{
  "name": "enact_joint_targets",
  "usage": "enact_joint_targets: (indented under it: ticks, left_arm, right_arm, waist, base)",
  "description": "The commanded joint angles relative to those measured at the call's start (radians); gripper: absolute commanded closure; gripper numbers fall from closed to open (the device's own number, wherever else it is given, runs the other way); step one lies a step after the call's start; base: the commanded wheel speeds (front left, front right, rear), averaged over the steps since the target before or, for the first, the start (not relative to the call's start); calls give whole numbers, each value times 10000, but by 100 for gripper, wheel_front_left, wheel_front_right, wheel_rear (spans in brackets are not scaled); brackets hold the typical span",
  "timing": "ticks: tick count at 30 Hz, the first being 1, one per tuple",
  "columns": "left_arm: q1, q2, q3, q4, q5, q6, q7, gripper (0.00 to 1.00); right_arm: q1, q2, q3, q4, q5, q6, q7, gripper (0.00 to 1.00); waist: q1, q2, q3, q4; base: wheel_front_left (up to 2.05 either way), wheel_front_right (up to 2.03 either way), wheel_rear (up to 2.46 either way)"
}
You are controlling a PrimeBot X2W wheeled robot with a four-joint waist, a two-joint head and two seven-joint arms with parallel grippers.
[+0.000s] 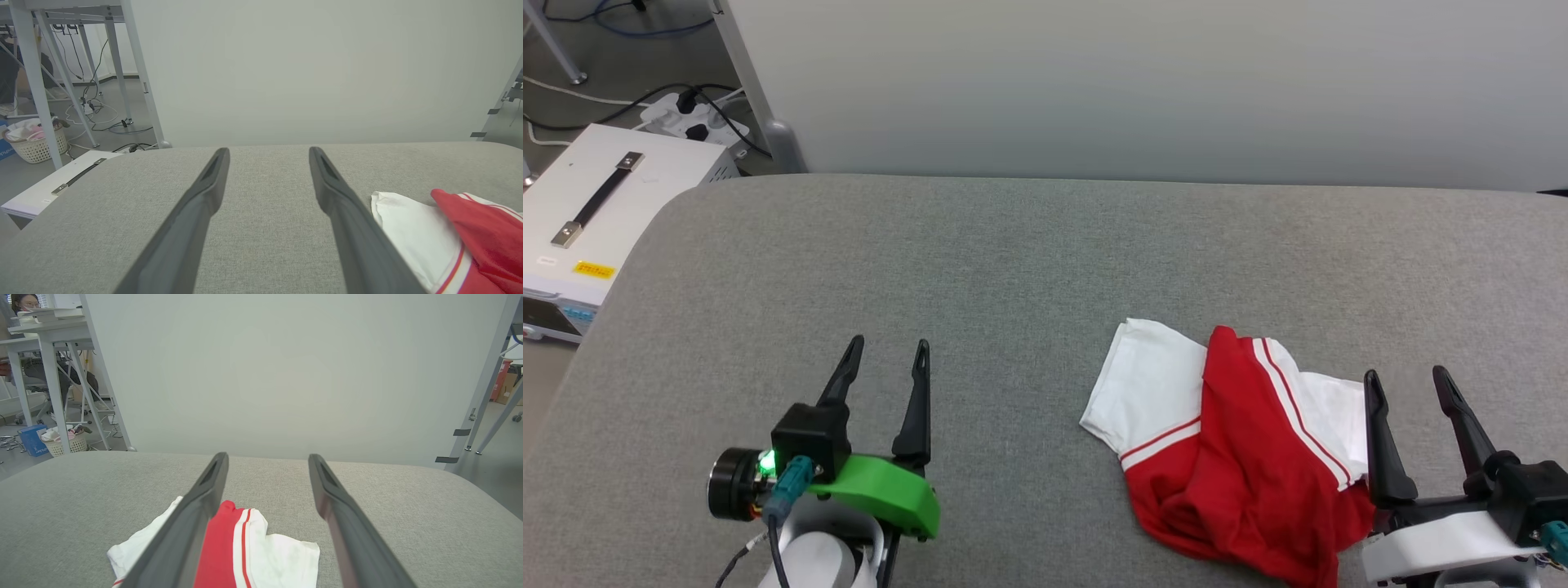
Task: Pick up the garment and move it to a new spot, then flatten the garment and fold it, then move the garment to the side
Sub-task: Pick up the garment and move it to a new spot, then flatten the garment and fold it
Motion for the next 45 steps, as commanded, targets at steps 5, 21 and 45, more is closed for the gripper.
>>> enact_joint_targets:
  ticks: [5,21,45]
  left_arm:
    - [928,-510,842,-56,700,-553,-56,0]
    - [2177,-1707,2817,-360,2122,-1585,-56,0]
    - [953,-1988,3383,268,2955,-2833,-57,0]
  right_arm:
    - [284,-14,38,103,204,-9,-61,0]
    - [705,-14,14,335,471,-9,-61,0]
    - [464,-14,129,407,431,-9,-61,0]
  waist:
    - [0,0,-130,31]
    - [0,0,-336,80]
    - [0,0,-49,-131]
  base:
    - [0,0,0]
    - [0,0,0]
    - [0,0,0]
